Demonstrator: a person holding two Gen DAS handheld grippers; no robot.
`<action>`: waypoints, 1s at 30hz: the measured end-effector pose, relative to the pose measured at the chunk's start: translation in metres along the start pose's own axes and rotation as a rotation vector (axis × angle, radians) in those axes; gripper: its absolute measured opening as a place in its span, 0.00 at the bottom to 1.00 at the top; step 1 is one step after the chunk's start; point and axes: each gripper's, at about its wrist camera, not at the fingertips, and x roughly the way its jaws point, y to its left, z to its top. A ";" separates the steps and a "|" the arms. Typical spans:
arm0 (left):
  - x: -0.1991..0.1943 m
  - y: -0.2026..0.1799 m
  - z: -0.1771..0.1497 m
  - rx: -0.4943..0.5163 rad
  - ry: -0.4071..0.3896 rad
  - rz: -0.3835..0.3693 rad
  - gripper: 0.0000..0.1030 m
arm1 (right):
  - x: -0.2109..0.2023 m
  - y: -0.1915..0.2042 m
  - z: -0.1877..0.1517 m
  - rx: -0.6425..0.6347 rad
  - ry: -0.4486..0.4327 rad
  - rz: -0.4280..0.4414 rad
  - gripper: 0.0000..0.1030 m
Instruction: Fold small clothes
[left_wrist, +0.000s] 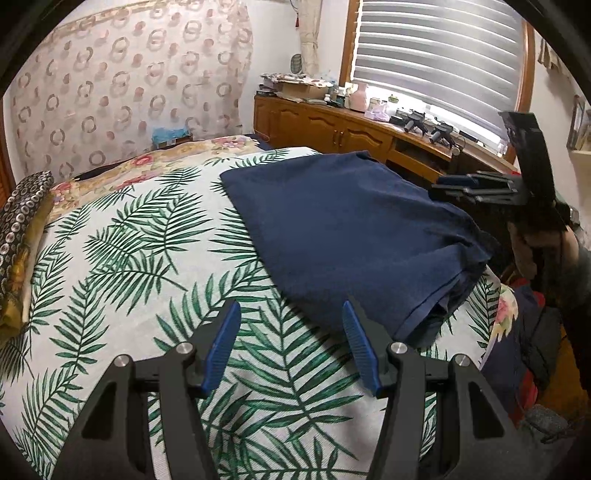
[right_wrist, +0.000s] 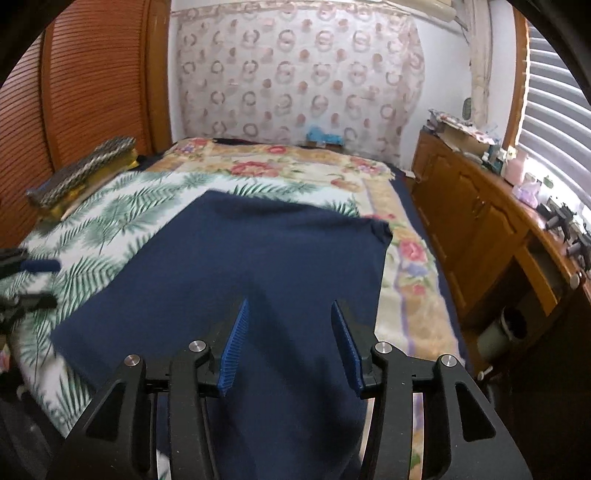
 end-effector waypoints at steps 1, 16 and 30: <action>0.001 -0.002 0.001 0.003 0.001 -0.002 0.55 | -0.001 0.002 -0.004 -0.001 0.005 0.001 0.45; 0.011 -0.021 0.013 0.026 0.034 -0.043 0.55 | -0.009 -0.002 -0.060 0.054 0.064 -0.025 0.53; 0.034 -0.022 -0.004 0.009 0.155 -0.071 0.55 | -0.025 -0.017 -0.077 0.119 0.072 -0.081 0.56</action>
